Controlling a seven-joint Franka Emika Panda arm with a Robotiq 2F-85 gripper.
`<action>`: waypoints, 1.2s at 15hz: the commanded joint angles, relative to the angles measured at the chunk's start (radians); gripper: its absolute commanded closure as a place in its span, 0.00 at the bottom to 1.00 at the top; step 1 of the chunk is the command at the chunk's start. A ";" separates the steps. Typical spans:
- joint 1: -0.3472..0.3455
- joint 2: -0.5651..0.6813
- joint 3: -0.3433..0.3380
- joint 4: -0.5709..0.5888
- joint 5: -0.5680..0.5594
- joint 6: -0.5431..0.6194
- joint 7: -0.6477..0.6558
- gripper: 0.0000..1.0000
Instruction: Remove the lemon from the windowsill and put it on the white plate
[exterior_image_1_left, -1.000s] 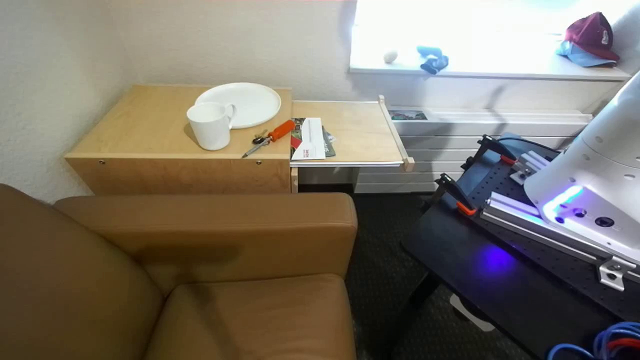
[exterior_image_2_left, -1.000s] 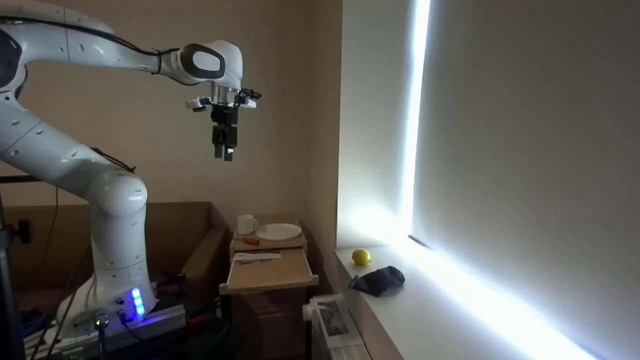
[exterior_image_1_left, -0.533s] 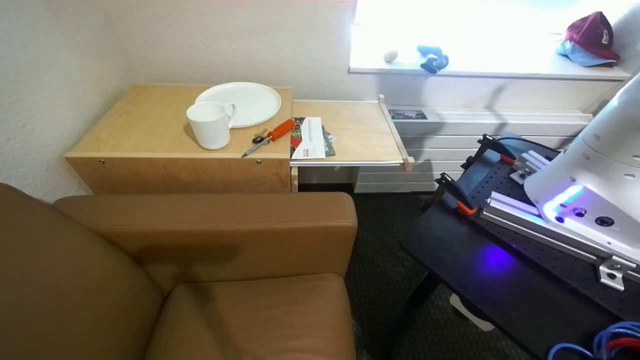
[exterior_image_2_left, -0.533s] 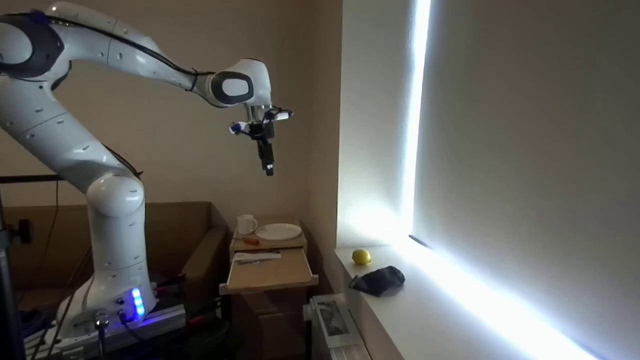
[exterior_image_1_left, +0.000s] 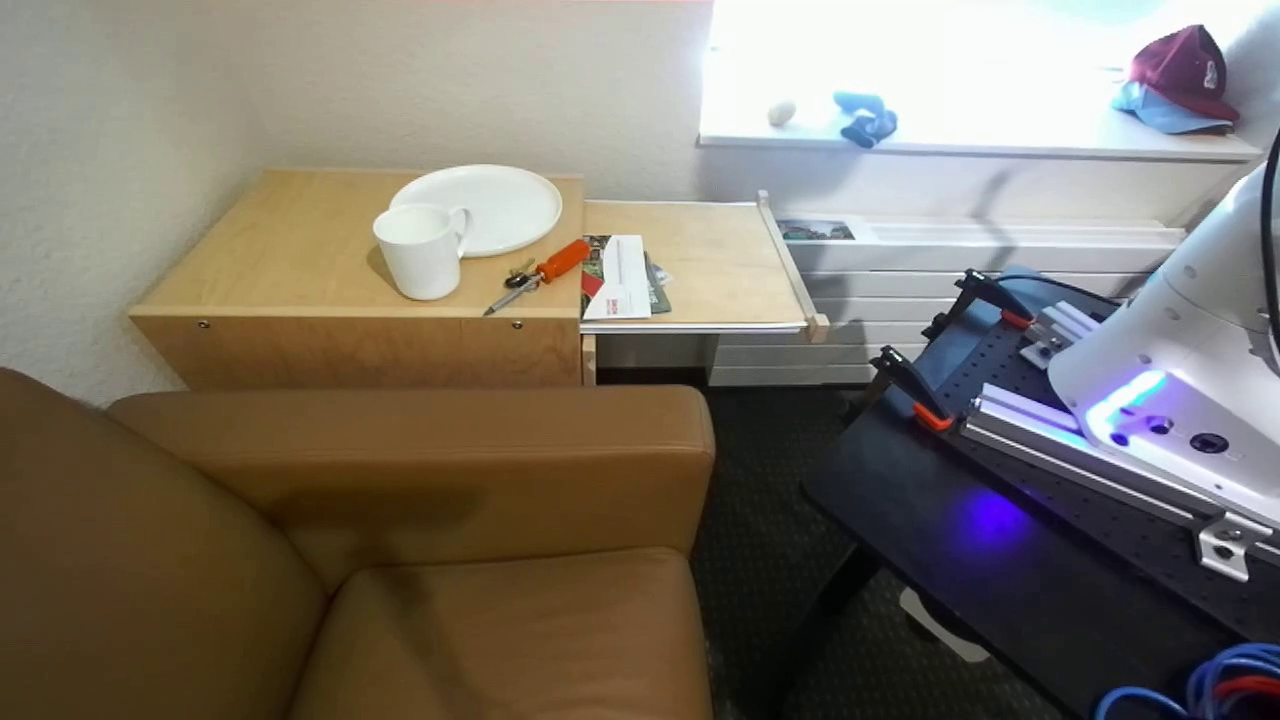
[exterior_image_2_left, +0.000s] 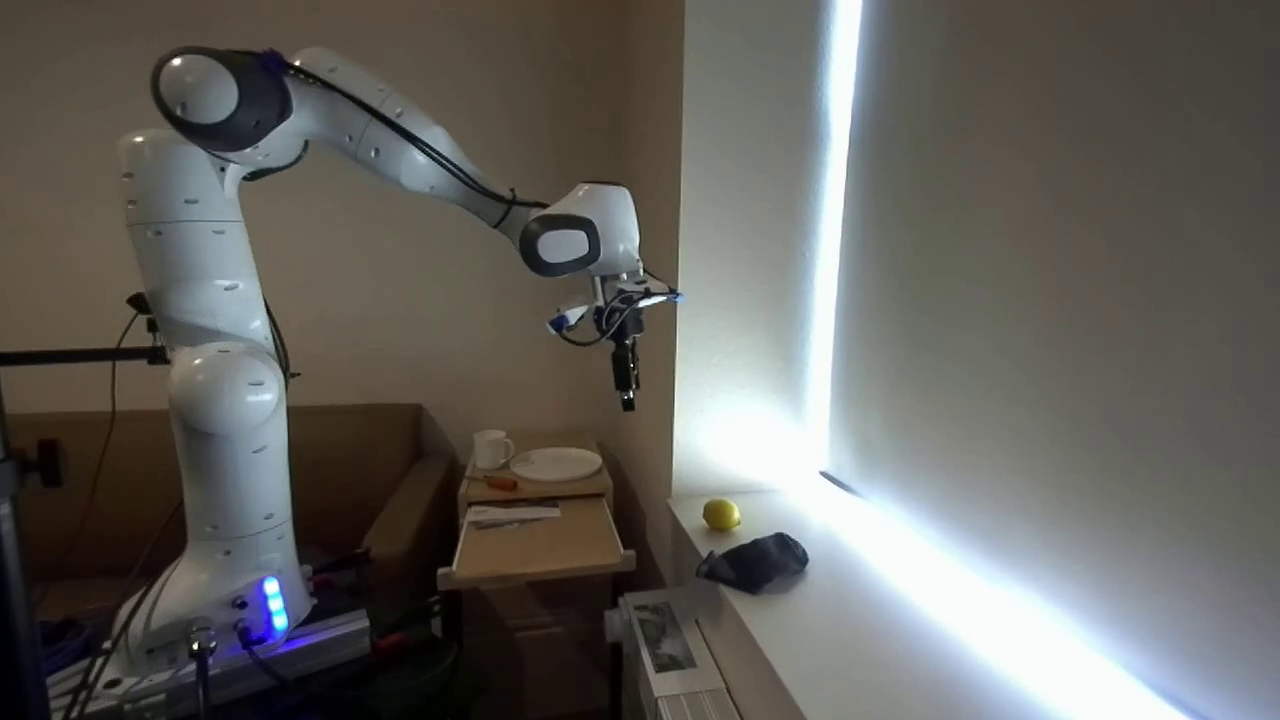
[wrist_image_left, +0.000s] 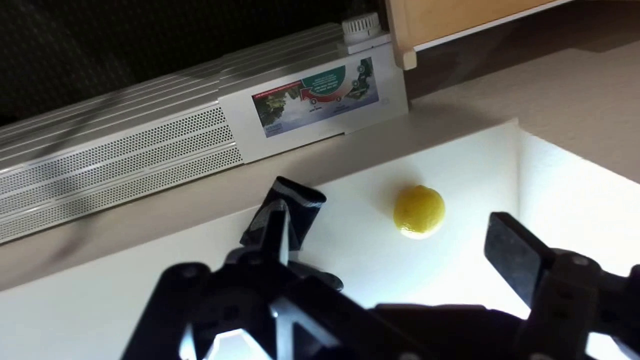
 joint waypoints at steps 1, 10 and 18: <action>-0.015 0.014 0.016 0.007 0.003 -0.002 -0.003 0.00; 0.032 0.381 0.034 0.031 -0.179 0.493 0.519 0.00; 0.078 0.541 0.020 0.189 0.048 0.480 0.636 0.00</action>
